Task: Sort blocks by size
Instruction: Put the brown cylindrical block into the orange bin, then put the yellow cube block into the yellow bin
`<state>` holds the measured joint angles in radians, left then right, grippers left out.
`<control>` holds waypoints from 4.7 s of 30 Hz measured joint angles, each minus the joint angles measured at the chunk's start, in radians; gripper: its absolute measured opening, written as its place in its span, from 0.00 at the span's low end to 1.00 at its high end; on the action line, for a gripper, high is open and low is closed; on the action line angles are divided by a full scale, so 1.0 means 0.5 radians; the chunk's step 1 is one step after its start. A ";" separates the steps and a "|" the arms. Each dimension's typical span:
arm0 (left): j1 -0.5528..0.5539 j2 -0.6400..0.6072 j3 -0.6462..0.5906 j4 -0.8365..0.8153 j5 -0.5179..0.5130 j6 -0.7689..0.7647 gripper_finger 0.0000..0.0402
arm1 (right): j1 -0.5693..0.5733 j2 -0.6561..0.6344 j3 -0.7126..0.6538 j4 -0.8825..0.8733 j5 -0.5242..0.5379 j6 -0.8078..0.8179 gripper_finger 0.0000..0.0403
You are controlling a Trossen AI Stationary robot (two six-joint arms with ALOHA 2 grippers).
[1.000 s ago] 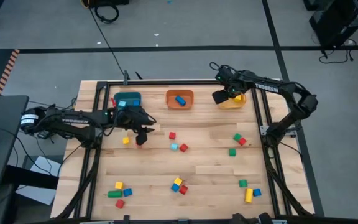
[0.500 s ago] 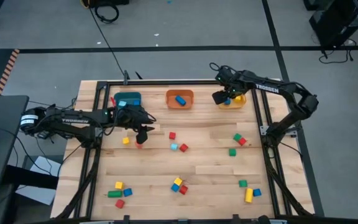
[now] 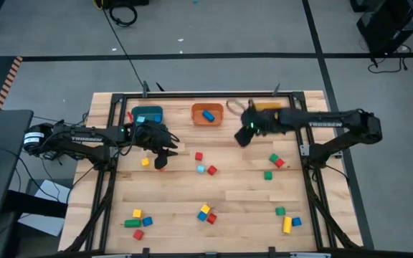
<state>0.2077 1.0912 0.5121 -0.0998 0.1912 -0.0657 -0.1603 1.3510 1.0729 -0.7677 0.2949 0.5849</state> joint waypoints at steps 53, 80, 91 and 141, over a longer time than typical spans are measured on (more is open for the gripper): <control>-0.121 0.001 0.001 -0.206 0.437 0.278 0.37 | 1.253 1.343 0.014 1.758 -0.027 0.177 0.41; -0.120 0.000 0.001 -0.074 0.317 0.278 0.37 | 0.693 0.262 0.011 0.520 -0.073 -0.066 0.36; -0.120 0.000 0.001 0.078 0.054 0.169 0.37 | -0.113 0.379 0.354 0.579 -0.550 -0.677 0.36; -0.118 0.000 0.003 0.048 0.070 0.011 0.37 | -0.097 0.712 0.804 -0.198 -0.450 -0.243 0.41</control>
<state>0.1486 1.0912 0.5135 -0.0756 0.2262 -0.0602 -0.2087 1.7069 1.4747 -0.8666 0.0699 0.4635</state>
